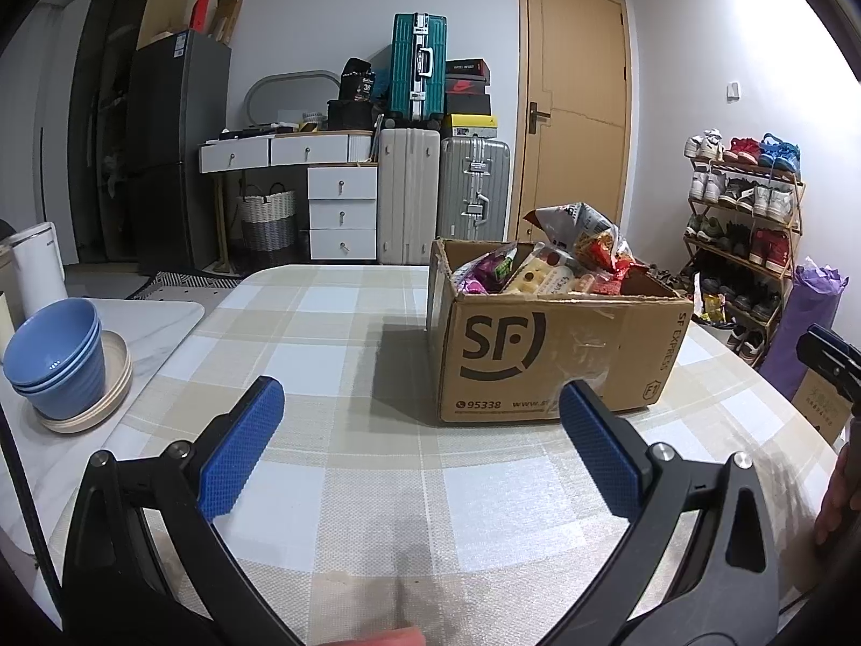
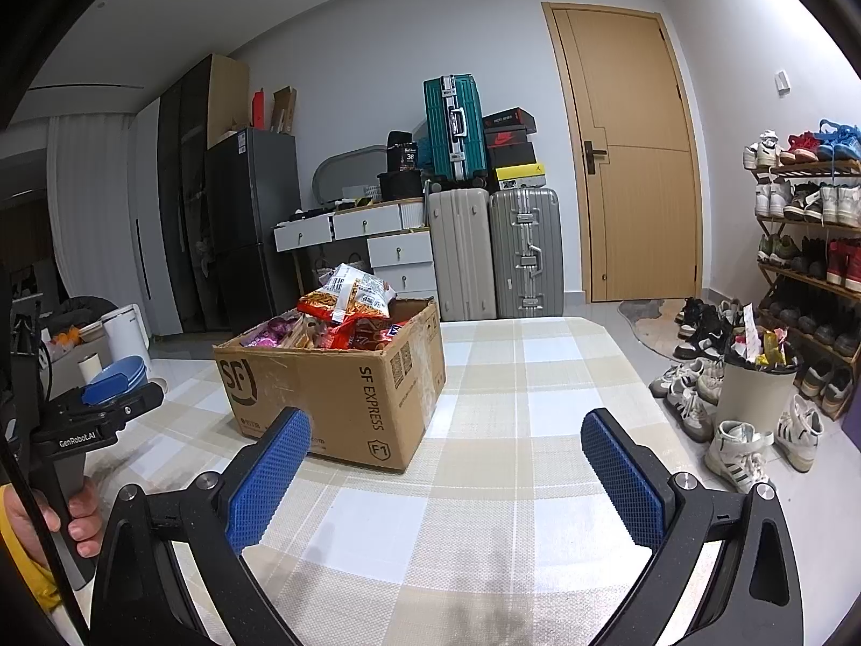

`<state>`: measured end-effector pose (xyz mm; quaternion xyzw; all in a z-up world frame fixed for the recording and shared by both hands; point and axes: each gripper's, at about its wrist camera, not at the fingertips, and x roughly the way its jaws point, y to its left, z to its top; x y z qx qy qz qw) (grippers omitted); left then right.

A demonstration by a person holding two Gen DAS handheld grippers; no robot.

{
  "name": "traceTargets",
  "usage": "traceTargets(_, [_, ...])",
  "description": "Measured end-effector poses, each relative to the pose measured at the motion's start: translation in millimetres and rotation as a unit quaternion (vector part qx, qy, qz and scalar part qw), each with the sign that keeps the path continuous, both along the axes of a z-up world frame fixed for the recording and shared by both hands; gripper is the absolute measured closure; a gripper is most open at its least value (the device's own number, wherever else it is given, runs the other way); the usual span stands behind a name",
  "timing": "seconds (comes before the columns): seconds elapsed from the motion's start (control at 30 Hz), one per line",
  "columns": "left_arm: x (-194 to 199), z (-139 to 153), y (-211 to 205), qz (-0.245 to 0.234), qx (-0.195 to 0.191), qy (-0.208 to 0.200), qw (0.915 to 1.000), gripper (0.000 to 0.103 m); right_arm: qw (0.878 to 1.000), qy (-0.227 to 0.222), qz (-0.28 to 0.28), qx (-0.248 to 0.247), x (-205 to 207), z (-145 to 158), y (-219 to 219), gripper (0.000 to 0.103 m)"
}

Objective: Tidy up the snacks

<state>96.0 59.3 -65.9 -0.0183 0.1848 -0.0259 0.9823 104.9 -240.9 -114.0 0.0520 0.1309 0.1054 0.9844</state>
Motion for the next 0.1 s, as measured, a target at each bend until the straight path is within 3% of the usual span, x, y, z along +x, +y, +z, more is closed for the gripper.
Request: traceTargets(0.1, [-2.0,0.4,-0.2,-0.003,-0.001,-0.006,1.0,0.001,1.0,0.0,0.0,0.0,-0.2,-0.1,0.0,0.0])
